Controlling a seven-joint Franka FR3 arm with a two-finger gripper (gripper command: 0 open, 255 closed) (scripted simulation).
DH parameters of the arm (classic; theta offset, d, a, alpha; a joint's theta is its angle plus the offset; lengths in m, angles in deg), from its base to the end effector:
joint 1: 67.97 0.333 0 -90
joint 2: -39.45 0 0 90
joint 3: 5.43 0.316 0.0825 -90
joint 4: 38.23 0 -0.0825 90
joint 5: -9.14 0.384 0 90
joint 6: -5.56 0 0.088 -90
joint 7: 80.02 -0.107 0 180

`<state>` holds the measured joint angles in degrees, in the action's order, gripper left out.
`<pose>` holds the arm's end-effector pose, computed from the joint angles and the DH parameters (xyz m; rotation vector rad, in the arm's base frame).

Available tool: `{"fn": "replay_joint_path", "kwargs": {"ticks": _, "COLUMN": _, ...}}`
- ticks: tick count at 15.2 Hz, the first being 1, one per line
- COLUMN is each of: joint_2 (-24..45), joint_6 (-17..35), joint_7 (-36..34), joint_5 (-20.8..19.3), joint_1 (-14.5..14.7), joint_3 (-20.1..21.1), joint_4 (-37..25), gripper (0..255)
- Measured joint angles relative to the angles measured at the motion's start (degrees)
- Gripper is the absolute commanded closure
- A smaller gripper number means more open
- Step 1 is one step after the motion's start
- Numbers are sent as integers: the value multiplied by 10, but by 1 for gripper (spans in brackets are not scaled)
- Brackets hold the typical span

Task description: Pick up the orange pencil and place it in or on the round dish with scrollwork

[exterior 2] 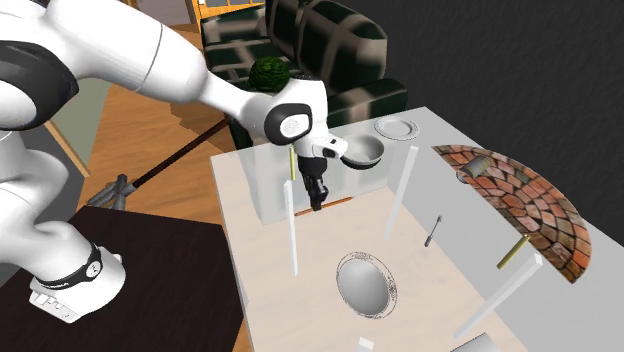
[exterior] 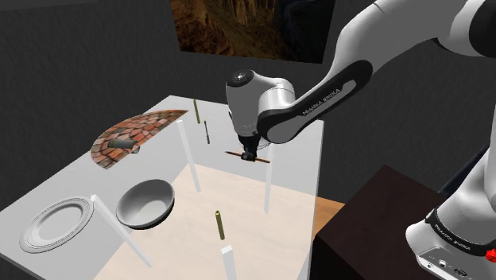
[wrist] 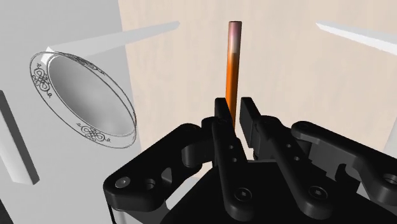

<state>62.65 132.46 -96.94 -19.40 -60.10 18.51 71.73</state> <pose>0.5386 0.3010 0.2928 2.8041 0.7898 0.0647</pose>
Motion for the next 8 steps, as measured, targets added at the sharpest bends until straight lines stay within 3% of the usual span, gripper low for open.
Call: {"fn": "replay_joint_path", "kwargs": {"ticks": 8, "joint_2": 18, "joint_6": 5, "joint_7": 101, "joint_5": 4, "joint_1": -65, "joint_3": -28, "joint_4": -40, "gripper": 255}}
